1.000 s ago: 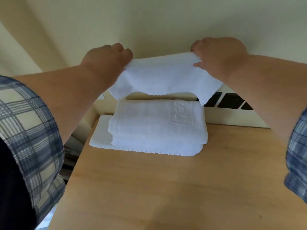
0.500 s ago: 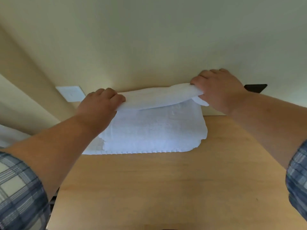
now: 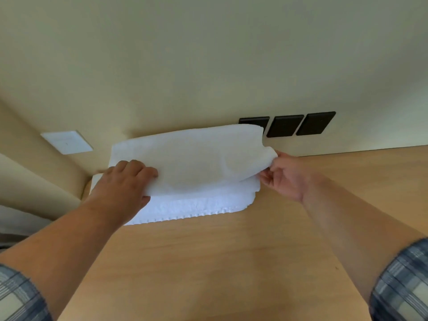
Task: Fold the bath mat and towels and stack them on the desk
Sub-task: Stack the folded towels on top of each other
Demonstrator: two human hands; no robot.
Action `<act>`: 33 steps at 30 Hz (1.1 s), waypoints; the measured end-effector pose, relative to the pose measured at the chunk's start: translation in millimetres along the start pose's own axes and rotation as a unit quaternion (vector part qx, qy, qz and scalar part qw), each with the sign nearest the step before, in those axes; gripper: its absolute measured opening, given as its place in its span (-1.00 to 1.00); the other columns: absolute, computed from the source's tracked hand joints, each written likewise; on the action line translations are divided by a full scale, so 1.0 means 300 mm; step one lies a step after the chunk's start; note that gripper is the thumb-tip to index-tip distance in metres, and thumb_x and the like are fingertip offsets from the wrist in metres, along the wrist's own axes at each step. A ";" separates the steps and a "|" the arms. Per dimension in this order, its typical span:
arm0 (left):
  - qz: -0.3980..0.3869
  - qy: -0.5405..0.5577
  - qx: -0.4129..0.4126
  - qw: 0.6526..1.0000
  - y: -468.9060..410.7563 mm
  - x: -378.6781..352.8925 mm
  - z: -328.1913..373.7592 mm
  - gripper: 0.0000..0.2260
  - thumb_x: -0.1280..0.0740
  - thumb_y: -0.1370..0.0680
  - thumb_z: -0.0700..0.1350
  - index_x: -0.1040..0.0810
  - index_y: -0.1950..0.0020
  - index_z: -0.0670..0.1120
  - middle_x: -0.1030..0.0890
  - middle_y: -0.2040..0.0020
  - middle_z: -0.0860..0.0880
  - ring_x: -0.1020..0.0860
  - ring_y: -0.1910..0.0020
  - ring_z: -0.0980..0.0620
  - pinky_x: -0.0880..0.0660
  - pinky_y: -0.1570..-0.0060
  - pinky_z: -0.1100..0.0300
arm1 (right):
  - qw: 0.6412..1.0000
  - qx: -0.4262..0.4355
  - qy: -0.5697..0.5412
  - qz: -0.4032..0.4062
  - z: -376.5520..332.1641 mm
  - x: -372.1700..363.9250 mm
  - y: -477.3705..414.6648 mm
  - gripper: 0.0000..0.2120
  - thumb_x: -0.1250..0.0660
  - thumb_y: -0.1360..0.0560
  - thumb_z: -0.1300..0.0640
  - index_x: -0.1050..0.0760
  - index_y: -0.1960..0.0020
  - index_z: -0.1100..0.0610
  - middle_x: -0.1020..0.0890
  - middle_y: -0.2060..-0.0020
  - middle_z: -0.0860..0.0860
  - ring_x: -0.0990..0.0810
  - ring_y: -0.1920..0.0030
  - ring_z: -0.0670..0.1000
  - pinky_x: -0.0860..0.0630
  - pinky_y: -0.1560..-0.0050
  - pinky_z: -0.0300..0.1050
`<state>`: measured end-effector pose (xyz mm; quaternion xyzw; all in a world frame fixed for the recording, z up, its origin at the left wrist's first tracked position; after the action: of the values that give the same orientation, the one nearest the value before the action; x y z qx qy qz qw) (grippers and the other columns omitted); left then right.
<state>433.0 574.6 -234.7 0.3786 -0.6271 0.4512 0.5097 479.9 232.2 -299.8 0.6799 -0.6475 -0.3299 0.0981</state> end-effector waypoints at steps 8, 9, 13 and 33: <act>-0.060 0.016 0.123 0.990 0.041 -0.005 -0.106 -0.48 -0.40 -0.42 -0.34 -0.51 -0.34 -0.01 -0.47 -0.26 -0.07 -0.38 -0.21 -0.20 -0.49 -0.03 -0.12 | 0.993 -0.108 0.013 0.049 -0.082 -0.060 -0.112 -0.43 -0.51 -0.40 -0.20 -0.54 -0.25 0.13 -0.71 0.07 0.03 -0.68 0.15 0.01 -0.59 0.21 -0.18; -0.059 0.015 0.132 0.989 0.038 0.004 -0.112 -0.49 -0.36 -0.43 -0.36 -0.51 -0.34 -0.01 -0.46 -0.26 -0.07 -0.36 -0.21 -0.19 -0.49 -0.01 -0.09 | 0.989 -0.115 0.059 0.069 -0.088 -0.059 -0.118 -0.50 -0.55 -0.39 -0.12 -0.56 -0.21 0.11 -0.69 0.15 0.01 -0.62 0.25 -0.03 -0.51 0.37 -0.25; -0.045 0.007 0.160 0.986 0.051 0.027 -0.156 -0.46 -0.33 -0.40 -0.41 -0.52 -0.32 0.00 -0.45 -0.25 -0.09 -0.35 -0.20 -0.20 -0.48 -0.05 -0.10 | 0.974 -0.140 0.152 0.094 -0.087 -0.053 -0.122 -0.70 -0.51 -0.42 0.11 -0.55 -0.10 0.14 -0.65 0.11 0.04 -0.60 0.20 -0.01 -0.54 0.32 -0.20; -0.011 0.086 0.151 0.985 0.063 -0.009 -0.200 -0.51 -0.40 -0.40 -0.31 -0.52 -0.26 0.09 -0.41 -0.31 -0.03 -0.31 -0.32 -0.17 -0.40 -0.21 -0.20 | 0.956 0.096 0.252 0.120 -0.258 -0.123 -0.212 -0.69 -0.41 -0.54 0.16 -0.45 -0.25 -0.01 -0.65 -0.02 -0.02 -0.66 0.03 0.03 -0.58 0.22 -0.06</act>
<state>433.8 637.6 -236.3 0.4182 -0.5011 0.5661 0.5035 578.6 253.5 -264.5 0.6643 -0.7075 -0.0700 0.2308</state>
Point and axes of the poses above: each hand's wrist, its own y-axis away from the middle knuckle, its own x-axis out of the back of the hand, z = x × y, the point moved 10 cm from there along -y, towards the middle knuckle
